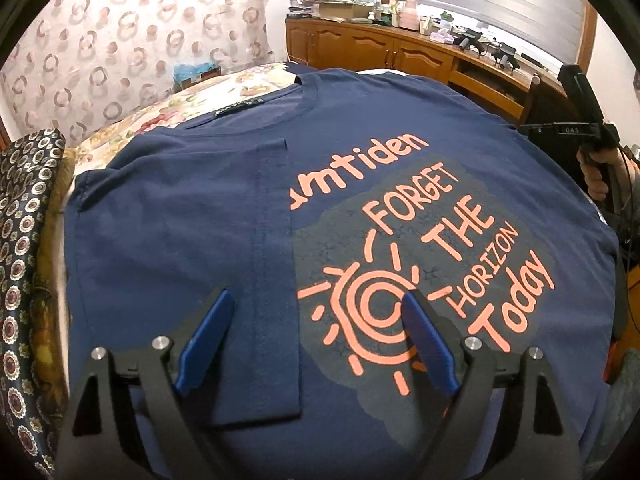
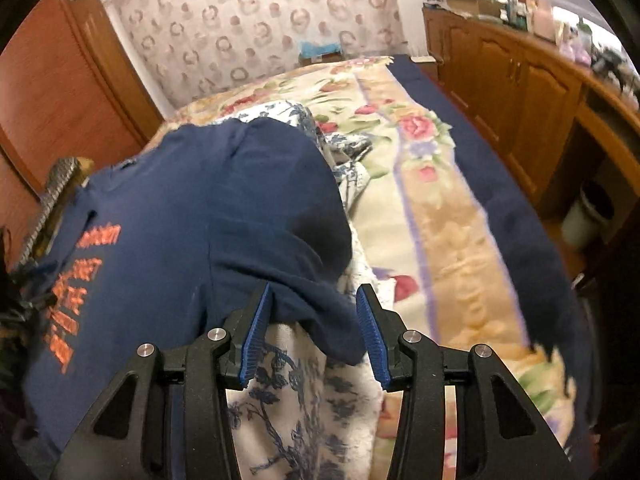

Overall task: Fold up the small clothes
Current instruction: 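Grasp the shirt edge with the right tool and lift it, then fold the lifted shirt side over the print and open the right tool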

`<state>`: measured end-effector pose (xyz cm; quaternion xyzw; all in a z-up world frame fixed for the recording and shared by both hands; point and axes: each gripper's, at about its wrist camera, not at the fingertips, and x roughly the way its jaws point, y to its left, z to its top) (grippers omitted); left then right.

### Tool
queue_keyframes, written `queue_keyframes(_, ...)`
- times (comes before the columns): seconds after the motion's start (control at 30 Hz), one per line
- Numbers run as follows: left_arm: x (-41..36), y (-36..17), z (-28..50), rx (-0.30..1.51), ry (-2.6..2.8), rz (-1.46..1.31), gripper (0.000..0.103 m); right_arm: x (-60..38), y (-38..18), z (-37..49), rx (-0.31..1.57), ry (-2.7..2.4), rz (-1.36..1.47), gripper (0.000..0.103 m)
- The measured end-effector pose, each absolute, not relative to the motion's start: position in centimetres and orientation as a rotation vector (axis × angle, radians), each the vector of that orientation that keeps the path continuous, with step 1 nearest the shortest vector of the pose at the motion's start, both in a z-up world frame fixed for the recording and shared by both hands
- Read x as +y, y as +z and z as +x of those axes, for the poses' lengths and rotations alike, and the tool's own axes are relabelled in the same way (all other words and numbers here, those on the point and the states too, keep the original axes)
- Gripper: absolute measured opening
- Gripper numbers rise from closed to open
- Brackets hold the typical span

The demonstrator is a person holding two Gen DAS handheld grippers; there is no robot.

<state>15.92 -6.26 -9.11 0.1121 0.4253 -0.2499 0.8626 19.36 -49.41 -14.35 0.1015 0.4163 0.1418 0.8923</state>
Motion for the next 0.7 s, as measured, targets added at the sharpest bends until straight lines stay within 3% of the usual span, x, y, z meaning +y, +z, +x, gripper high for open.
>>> queue_keyframes(0.13, -6.3, -9.1, 15.9, 0.894, -0.513, 0.232, 0.087, -49.4, -14.5, 19.6, 0.864, 0.369, 0.272, 0.029)
queue_keyframes(0.2, -6.3, -9.1, 15.8, 0.895, -0.507, 0.232, 0.087, -49.0, -14.3, 19.4, 0.854, 0.393, 0.275, 0.014)
queue_keyframes(0.3, -6.1, -9.0, 15.8, 0.901, -0.489, 0.223, 0.087, -48.3, -13.6, 19.1, 0.833, 0.352, 0.175, 0.007)
queue_keyframes(0.7, -3.7, -4.8, 13.0, 0.768, -0.377, 0.066, 0.087, -41.1, -6.7, 18.0, 0.612, 0.34, -0.113, 0.004)
